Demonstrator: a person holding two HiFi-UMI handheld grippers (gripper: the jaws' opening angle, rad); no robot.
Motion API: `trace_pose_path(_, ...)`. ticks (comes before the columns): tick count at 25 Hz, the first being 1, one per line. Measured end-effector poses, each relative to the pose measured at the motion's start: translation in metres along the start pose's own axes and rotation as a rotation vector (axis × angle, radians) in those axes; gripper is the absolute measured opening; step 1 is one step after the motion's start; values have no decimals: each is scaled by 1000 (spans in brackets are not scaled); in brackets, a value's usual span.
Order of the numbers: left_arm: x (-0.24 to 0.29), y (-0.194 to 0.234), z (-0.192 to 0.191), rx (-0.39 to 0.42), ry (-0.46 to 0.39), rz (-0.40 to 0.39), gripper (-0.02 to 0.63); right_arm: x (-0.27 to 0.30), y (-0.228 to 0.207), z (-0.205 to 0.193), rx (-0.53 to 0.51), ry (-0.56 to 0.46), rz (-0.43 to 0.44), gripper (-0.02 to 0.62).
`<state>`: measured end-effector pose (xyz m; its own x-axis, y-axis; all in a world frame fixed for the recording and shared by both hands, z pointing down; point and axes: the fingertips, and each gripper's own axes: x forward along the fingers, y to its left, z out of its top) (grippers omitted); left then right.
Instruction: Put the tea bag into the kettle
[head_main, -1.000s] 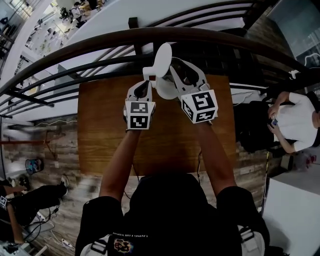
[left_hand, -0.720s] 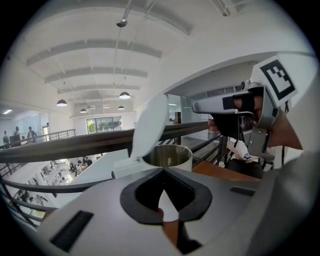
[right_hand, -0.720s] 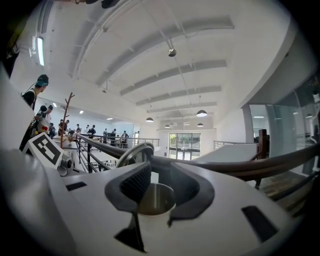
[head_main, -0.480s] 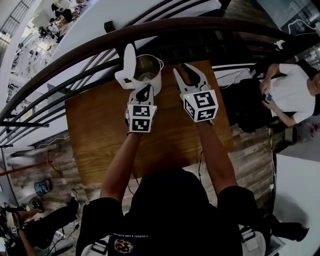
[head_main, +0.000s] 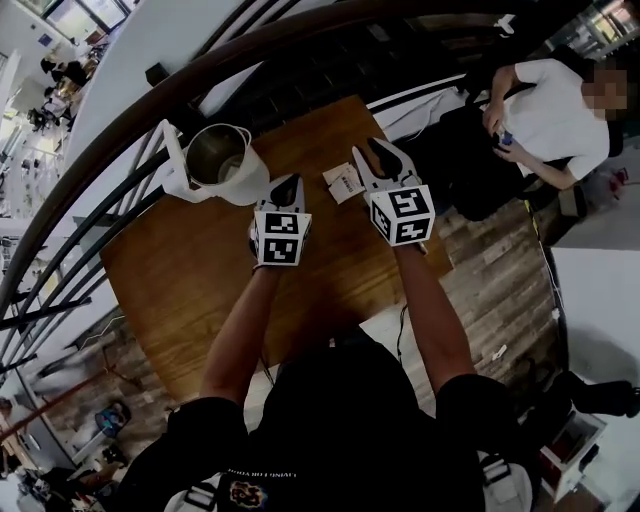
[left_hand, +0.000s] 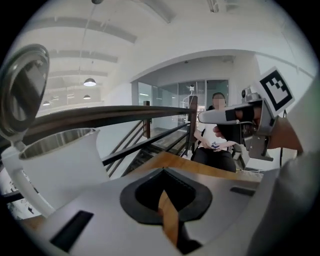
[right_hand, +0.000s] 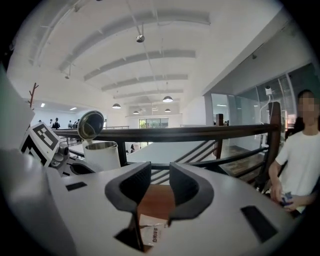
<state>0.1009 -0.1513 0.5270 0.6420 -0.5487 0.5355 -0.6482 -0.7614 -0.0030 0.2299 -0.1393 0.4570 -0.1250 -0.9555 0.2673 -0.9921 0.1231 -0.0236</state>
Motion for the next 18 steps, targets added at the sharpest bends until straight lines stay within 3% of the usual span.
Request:
trace_pose_path(10, 53, -26, -45, 58, 142, -77, 5, -20, -41, -58, 59, 75, -70, 110)
trace_pose_path(18, 88, -42, -69, 40, 226, -138, 8, -20, -54, -92, 93, 122, -75, 110)
